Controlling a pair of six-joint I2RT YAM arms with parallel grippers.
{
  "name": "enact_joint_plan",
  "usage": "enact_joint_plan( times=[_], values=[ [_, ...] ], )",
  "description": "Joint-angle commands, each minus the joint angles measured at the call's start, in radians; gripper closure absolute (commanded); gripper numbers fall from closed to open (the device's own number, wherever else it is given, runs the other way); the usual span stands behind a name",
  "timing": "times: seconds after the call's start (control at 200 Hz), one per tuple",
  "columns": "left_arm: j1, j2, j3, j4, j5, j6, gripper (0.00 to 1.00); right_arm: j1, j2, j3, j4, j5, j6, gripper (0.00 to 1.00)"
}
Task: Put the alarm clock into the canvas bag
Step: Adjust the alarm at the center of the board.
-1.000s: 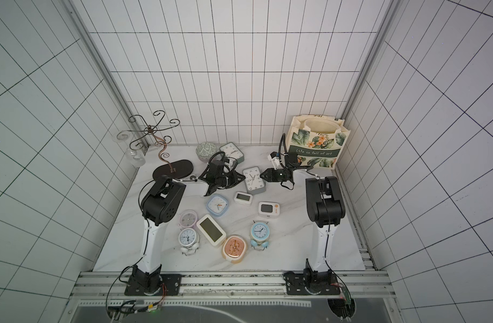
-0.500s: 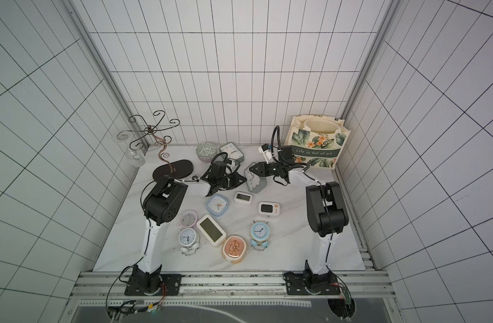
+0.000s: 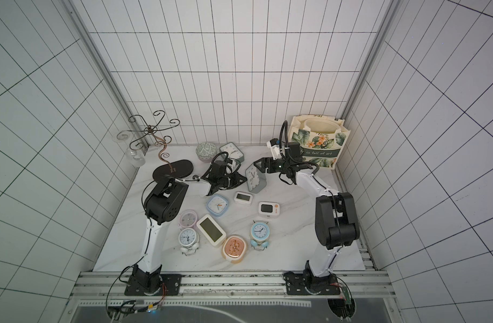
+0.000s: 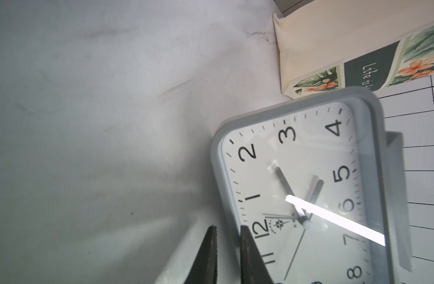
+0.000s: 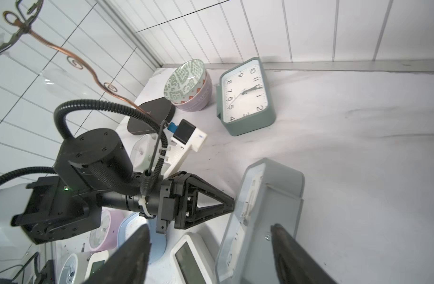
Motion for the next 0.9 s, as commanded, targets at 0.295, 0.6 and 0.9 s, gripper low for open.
enact_joint_plan(
  times=[0.295,0.6,0.9],
  values=[
    [-0.001,0.037,0.017,-0.023,0.003,0.016,0.82,-0.036,0.093,-0.075,-0.027,-0.031,0.041,0.15],
    [0.001,0.003,0.005,-0.022,0.006,0.020,0.81,0.058,0.010,-0.109,-0.026,0.121,0.049,0.00],
    [-0.006,-0.068,-0.022,-0.023,-0.004,0.032,0.81,0.092,0.005,-0.141,-0.017,0.142,0.055,0.00]
  ],
)
